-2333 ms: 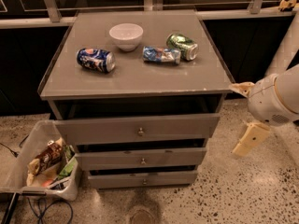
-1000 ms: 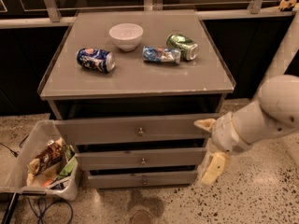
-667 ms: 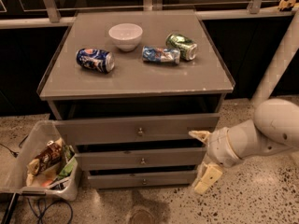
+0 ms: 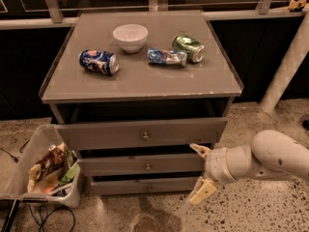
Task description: Open middle drawer
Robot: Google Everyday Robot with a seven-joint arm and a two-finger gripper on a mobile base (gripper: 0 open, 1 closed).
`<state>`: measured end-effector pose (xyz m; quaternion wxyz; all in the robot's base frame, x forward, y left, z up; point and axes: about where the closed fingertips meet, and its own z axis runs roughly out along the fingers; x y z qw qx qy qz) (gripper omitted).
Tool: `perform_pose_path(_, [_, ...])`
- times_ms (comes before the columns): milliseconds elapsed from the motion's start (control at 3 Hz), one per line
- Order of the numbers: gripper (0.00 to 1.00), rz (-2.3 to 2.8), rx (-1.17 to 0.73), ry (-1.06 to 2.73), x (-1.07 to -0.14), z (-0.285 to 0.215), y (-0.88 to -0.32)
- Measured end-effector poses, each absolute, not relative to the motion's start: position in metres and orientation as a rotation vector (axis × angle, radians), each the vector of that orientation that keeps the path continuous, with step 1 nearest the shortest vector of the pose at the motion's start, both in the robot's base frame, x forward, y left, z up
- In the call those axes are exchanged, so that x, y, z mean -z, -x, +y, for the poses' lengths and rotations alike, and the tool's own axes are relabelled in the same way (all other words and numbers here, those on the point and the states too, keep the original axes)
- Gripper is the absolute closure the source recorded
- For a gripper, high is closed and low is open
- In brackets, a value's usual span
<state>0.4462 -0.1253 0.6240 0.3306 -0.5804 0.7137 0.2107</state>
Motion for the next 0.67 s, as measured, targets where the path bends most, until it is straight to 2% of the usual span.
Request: perform_pose_path(667, [0.00, 1.892, -0.597, 1.523, -0.597, -0.114, -0.461])
